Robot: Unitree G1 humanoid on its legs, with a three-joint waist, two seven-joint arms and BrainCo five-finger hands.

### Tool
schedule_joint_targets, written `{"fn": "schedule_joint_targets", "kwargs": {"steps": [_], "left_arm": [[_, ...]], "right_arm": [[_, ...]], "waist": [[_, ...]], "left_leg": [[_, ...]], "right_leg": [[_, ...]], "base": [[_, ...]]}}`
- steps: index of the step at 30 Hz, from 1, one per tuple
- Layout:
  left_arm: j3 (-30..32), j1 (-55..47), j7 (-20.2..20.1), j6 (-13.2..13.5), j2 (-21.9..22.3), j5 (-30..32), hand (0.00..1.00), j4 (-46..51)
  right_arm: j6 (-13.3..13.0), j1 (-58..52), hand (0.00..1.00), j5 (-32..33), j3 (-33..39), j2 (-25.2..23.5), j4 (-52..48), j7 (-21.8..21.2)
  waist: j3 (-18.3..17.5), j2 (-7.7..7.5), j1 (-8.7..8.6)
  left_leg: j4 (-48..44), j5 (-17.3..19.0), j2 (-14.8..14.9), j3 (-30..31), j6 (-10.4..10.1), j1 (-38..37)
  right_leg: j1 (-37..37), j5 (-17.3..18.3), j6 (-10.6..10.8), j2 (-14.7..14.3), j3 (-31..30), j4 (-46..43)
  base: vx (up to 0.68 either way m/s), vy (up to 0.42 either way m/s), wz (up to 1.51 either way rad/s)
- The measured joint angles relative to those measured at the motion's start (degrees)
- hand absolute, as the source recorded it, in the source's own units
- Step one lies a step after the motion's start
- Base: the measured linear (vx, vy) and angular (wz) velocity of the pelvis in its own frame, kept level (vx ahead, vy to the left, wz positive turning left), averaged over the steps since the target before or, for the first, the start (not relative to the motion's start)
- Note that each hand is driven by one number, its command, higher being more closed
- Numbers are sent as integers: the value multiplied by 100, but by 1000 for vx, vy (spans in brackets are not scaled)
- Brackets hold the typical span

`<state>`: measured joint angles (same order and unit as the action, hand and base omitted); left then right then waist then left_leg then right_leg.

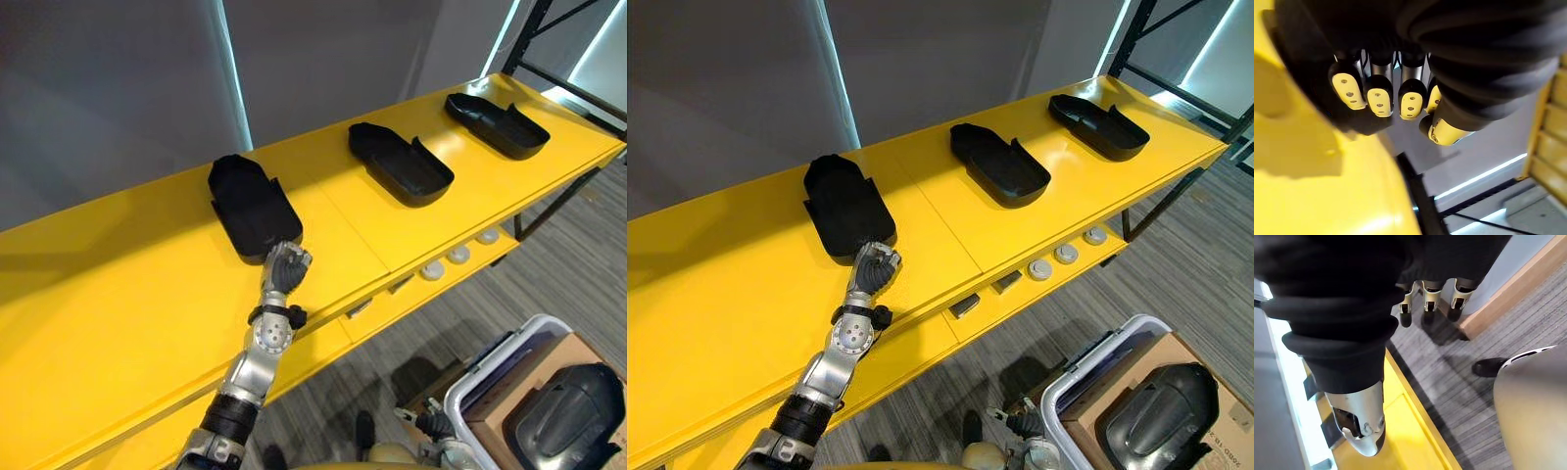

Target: Walk over and take plastic housings, then place them on the shelf

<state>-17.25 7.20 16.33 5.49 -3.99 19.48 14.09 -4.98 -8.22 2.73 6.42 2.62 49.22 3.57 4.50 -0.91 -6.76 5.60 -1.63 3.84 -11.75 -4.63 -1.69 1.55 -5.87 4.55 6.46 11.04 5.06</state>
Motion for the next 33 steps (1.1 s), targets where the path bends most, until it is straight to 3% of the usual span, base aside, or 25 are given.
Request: {"fn": "schedule_joint_targets", "kwargs": {"steps": [1,3,4,6,7,9,12,13,15,17,19,20,21,24,27,33], "left_arm": [[60,-15,-2,62,-24,-90,100,243],[748,-274,37,421,-103,-595,100,1189],[1009,-344,52,480,-101,-670,100,1363],[2254,-568,344,745,-99,-1119,100,1707],[2608,-622,431,785,-94,-1242,100,1706],[3832,-884,996,843,-28,-1579,100,1654],[4615,-1261,1361,947,126,-1964,100,1287],[4877,-1554,1407,981,220,-2393,100,965],[5235,-2047,1404,974,412,-3022,100,373],[5326,-2515,1368,776,649,-3331,100,-344],[5210,-2973,976,323,834,-3332,100,-1437],[5109,-3016,887,239,834,-3317,100,-1710],[5031,-3030,739,159,831,-3227,0,-2003],[4457,-2981,3,-106,792,-2977,0,-3404],[3939,-2800,-416,-191,789,-2737,0,-4183],[3498,-2352,-493,-197,593,-2189,0,-5075]], "right_arm": [[0,-2,0,-3,0,27,7,0],[-15,27,0,-2,0,163,165,-1],[-15,16,0,-3,-3,202,198,0],[1,17,0,-7,11,307,411,-1],[4,19,0,-7,39,310,417,0],[2,4,0,-7,71,311,516,3],[7,3,0,-15,163,294,572,9],[10,-7,0,-45,226,257,566,24],[24,2,0,-73,232,190,331,29],[43,-8,0,-132,210,79,-60,25],[75,16,0,-215,123,-62,-427,7],[88,19,0,-236,60,-69,-497,8],[94,17,0,-251,14,-77,-560,2],[120,31,0,-275,-73,-203,-747,-3],[118,-65,0,-274,-45,-211,-802,2],[120,-127,0,-271,70,-204,-724,32]], "waist": [[-4,19,0],[-45,118,31],[-57,141,64],[-63,180,185],[-62,179,212],[-57,150,385],[-60,121,575],[-61,116,635],[-65,111,683],[-69,89,766],[-81,45,777],[-86,30,775],[-95,18,775],[-127,-52,772],[-144,-54,757],[-125,-2,744]], "left_leg": [[-4,-1,-3,59,0,-7],[-6,-3,-3,236,1,-18],[-6,-3,-5,287,1,-28],[-6,-14,-14,588,-14,-63],[-6,-21,-17,681,-24,-66],[-6,-66,-60,1000,-37,-29],[-7,-107,-71,1240,-47,25],[-6,-108,-75,1321,-48,6],[18,-107,-79,1337,-49,-25],[-3,-103,-56,1359,-47,-37],[-10,-33,-58,1293,-8,-86],[-10,-30,-60,1276,-2,-96],[-11,-27,-60,1250,2,-106],[-128,6,-34,1037,49,-93],[-202,33,-25,966,51,-96],[-155,40,23,709,35,-181]], "right_leg": [[-37,19,16,0,51,-4],[-134,131,9,17,232,-135],[-158,166,7,23,283,-164],[-301,323,-4,56,580,-315],[-345,359,10,63,661,-336],[-447,477,-6,80,966,-419],[-490,592,-10,104,1193,-525],[-536,654,-9,121,1269,-585],[-546,775,3,172,1358,-746],[-543,865,23,256,1423,-875],[-531,988,45,330,1461,-1075],[-525,1025,55,355,1474,-1133],[-519,1056,56,373,1484,-1189],[-456,1156,60,425,1436,-1350],[-448,1181,70,426,1377,-1370],[-349,1179,67,366,1103,-1361]], "base": [[0,-16,41],[2,-13,40],[-9,-6,47],[-7,-14,65],[-8,-25,74],[-15,-16,70],[2,-15,52],[7,-14,39],[6,-13,30],[10,-7,18],[7,9,8],[-2,4,7],[-4,4,7],[8,2,-9],[22,-4,-13],[24,-5,-21]]}}
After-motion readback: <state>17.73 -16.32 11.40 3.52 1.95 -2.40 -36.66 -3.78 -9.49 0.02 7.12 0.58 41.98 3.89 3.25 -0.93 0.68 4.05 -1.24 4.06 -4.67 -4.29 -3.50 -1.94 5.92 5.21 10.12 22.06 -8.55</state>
